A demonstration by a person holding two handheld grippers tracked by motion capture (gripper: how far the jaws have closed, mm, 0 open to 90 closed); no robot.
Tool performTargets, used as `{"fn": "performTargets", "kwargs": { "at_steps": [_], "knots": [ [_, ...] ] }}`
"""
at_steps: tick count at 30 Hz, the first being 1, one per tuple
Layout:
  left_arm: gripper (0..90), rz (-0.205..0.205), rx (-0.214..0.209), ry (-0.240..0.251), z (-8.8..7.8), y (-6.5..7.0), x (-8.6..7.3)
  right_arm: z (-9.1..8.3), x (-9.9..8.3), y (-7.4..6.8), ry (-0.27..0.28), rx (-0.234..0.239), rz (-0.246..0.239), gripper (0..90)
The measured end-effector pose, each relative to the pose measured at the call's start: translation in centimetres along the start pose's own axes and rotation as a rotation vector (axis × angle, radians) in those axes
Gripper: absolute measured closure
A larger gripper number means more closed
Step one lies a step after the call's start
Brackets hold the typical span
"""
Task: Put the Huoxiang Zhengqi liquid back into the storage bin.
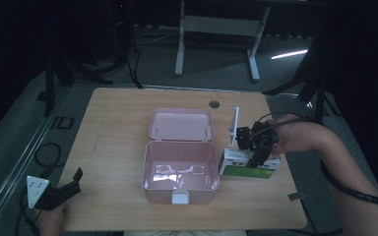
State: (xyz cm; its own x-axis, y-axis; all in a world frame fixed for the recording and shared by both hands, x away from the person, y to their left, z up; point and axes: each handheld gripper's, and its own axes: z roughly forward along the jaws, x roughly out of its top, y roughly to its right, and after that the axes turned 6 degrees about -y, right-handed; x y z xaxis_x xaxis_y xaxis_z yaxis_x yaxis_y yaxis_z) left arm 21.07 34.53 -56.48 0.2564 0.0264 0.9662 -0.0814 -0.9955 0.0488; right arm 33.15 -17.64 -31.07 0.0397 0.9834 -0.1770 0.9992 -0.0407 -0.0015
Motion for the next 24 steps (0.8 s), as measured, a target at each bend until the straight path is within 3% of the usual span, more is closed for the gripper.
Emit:
{"fn": "performTargets", "kwargs": {
  "at_steps": [24],
  "knots": [
    [3.1, -0.002, -0.007, 0.003, 0.0, 0.0, 0.0, -0.9, 7.3, -0.5, -0.001, 0.014, -0.088, 61.7]
  ]
}}
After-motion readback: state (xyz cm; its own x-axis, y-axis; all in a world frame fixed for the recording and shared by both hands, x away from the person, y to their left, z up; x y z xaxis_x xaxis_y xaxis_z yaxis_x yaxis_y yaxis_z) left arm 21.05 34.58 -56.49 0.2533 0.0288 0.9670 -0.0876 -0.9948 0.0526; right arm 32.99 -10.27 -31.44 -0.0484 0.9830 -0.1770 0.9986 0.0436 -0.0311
